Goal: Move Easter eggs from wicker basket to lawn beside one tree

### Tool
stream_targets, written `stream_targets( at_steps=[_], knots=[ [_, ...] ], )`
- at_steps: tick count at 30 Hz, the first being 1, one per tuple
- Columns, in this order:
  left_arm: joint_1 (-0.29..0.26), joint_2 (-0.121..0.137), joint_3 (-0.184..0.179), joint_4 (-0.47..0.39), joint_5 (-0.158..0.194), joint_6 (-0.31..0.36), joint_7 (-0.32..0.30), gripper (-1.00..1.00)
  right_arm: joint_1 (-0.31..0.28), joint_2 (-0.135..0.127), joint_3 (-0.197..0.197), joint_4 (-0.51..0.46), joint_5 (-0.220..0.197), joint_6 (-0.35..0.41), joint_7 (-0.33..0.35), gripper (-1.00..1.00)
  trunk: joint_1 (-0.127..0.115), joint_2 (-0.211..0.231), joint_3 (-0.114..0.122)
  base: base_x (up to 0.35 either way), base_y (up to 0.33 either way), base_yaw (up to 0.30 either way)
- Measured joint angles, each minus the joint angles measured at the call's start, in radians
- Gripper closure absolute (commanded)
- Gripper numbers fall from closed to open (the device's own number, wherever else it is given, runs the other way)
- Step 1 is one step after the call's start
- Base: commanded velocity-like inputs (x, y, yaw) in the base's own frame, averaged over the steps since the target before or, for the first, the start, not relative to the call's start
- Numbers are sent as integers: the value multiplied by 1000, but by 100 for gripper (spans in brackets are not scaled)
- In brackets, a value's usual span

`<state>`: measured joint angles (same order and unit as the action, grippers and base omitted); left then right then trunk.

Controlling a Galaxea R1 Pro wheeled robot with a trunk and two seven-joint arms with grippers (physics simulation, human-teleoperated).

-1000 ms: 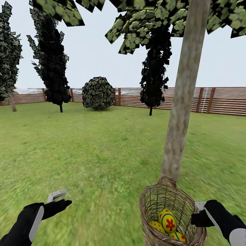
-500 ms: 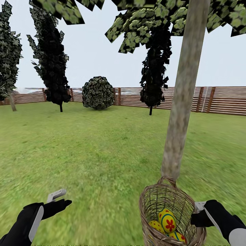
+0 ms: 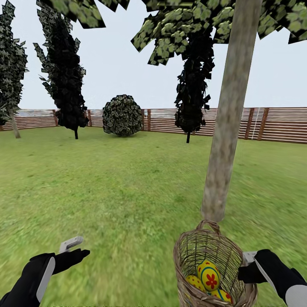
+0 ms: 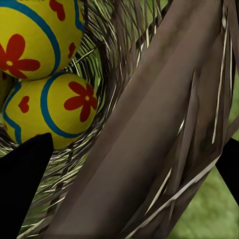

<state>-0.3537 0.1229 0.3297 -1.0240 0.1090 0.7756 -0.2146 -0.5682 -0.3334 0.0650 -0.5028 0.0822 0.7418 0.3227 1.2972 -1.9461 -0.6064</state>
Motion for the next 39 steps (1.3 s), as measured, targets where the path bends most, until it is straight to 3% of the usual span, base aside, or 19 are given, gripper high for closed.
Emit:
stream_targets(
  at_steps=[39],
  knots=[
    [0,-2,-5,3,-1,0,0,-100,0,0,0,1,0,-1,0,100,150,-273,-122,0,0,0]
  ],
)
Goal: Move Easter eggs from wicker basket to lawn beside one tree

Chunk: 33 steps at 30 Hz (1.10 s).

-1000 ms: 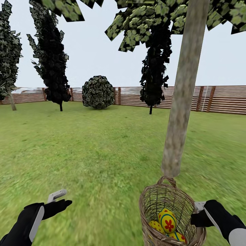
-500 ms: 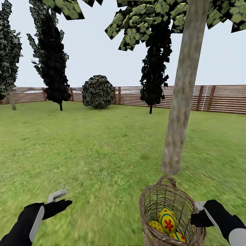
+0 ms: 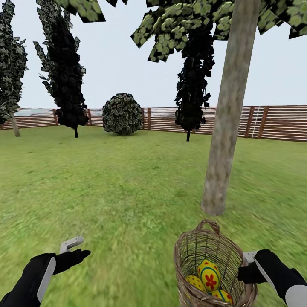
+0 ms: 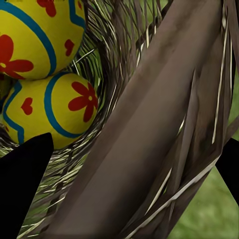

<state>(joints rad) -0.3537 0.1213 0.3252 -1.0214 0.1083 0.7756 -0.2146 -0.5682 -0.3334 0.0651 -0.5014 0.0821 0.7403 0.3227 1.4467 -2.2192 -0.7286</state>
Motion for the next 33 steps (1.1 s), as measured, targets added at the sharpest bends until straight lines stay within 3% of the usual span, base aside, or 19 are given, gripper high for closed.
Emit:
stream_targets(
  at_steps=[14,20,33],
  knots=[
    [0,-2,-2,0,-1,0,0,-100,0,1,1,0,1,0,0,100,54,-98,-44,0,0,0],
    [0,-1,-2,-1,4,-2,-3,-100,0,1,2,0,3,-1,0,100,54,-98,-44,55,31,0],
    [0,0,-5,24,3,-25,-11,-100,0,2,3,0,1,0,0,100,53,-98,-44,330,12,0]
  ],
)
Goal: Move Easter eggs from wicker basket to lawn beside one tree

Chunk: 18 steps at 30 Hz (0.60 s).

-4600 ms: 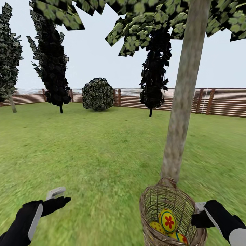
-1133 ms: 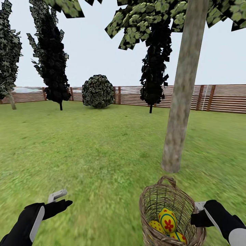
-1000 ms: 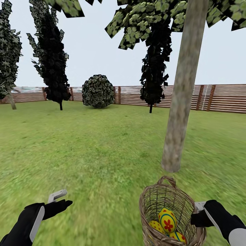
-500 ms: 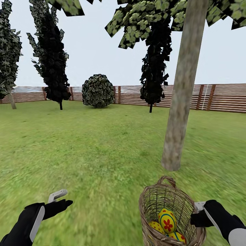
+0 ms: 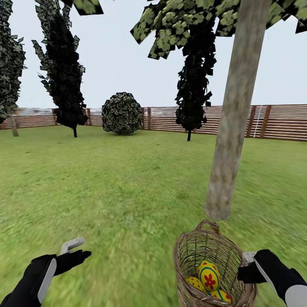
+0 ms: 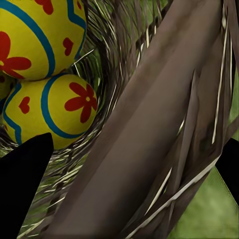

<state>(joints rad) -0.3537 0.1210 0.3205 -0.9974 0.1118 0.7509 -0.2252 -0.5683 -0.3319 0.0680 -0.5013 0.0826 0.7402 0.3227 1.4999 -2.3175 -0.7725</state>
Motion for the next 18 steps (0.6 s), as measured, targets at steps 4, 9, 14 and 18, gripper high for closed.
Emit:
stream_targets(
  at_steps=[4,9,14,18],
  knots=[
    [0,0,0,1,0,0,-1,-100,0,0,0,0,0,0,0,100,0,0,0,335,0,0],
    [0,0,0,1,0,0,-1,-100,0,0,-1,0,0,0,0,100,0,0,0,335,0,0],
    [0,-2,1,0,4,0,0,-100,0,0,0,0,-1,0,0,100,1,0,0,113,0,0],
    [0,-3,2,0,7,0,2,-100,0,0,-1,0,0,0,0,100,12,-21,-9,0,0,0]
  ],
)
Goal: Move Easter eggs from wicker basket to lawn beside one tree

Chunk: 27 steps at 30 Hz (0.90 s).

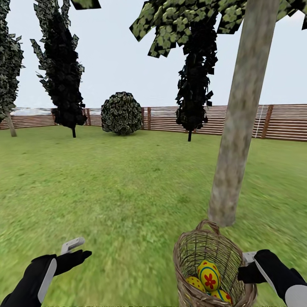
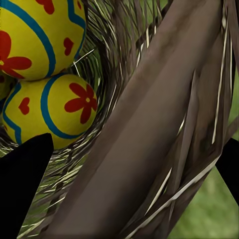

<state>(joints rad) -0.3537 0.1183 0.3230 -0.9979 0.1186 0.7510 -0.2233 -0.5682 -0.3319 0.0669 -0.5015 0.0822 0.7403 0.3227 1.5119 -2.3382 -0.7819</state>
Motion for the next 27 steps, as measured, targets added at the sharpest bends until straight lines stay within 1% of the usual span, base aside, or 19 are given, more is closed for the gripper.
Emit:
stream_targets(
  at_steps=[23,27],
  knots=[
    [0,0,-1,1,-3,0,0,-100,0,1,1,0,-1,0,0,100,88,-161,-72,0,0,0],
    [0,0,-1,1,-3,0,0,-100,0,2,3,0,0,0,0,100,90,-162,-88,0,0,0]
  ],
)
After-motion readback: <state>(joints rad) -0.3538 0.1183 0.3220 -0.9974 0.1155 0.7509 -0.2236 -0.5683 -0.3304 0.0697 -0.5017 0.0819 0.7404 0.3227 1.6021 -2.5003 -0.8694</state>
